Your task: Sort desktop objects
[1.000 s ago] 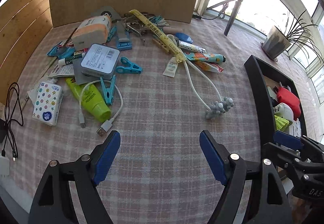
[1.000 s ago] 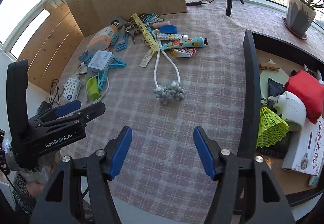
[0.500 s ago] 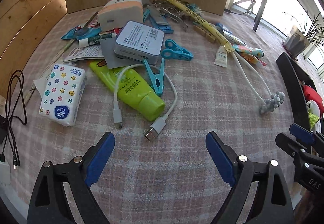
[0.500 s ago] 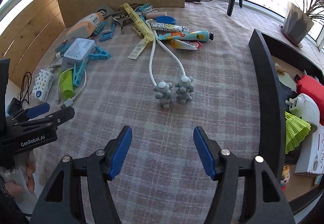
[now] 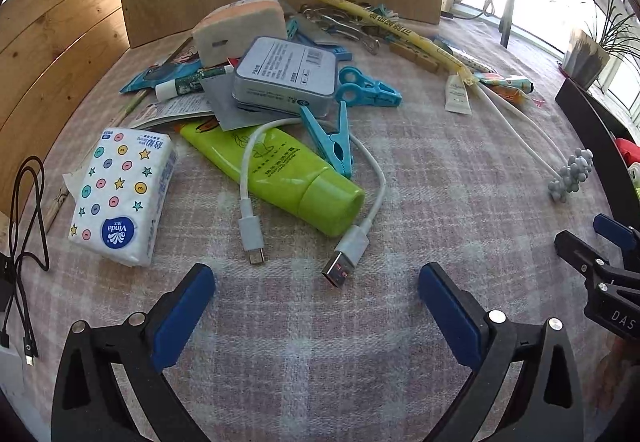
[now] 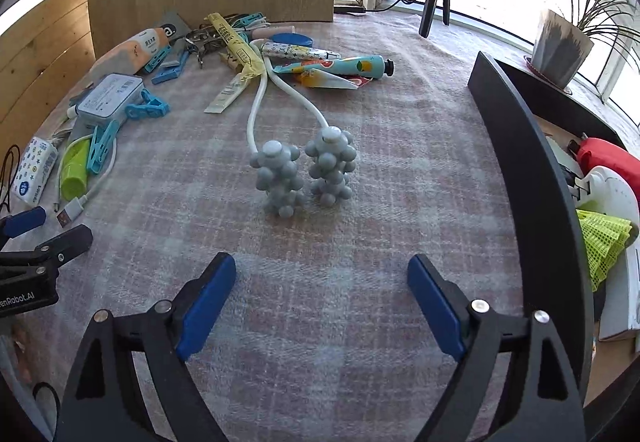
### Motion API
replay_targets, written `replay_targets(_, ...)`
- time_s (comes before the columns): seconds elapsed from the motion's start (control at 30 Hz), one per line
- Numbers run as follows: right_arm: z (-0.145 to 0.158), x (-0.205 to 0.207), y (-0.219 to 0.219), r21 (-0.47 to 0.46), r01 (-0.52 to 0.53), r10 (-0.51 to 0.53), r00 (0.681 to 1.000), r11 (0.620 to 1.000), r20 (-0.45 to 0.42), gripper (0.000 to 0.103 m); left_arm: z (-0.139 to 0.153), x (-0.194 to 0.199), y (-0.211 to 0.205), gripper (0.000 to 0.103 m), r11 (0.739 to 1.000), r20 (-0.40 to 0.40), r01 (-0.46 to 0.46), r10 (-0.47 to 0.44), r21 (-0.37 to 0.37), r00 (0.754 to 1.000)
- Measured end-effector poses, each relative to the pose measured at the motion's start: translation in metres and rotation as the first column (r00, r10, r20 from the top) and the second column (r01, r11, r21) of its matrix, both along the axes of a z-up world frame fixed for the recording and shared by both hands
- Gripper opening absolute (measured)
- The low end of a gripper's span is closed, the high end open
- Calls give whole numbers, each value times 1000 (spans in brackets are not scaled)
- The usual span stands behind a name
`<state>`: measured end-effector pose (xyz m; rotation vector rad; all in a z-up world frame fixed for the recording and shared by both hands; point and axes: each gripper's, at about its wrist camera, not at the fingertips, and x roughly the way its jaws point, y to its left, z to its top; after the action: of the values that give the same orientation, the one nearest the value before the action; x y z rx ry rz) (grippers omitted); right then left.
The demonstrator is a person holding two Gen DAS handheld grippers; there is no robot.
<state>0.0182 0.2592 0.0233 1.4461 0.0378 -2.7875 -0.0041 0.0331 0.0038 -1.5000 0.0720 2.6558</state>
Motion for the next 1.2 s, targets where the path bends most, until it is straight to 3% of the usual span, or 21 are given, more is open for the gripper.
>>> replay_targets(0.1,-2,-2,4,-5,18,-18,1000,1000,-10,99,1,3,-2,103,1000,-31,0,0,4,1000)
replay_targets(0.37,-3,-1,3,-6,16,-16,1000,1000,-8,102,3,5,-5,103,1000,-55,0,0,6,999)
replay_targets(1.2,-3,0,3,-6,16,-16,1000,1000,-8,103,2,2,-3,103,1000,-34,-5,5,3,999)
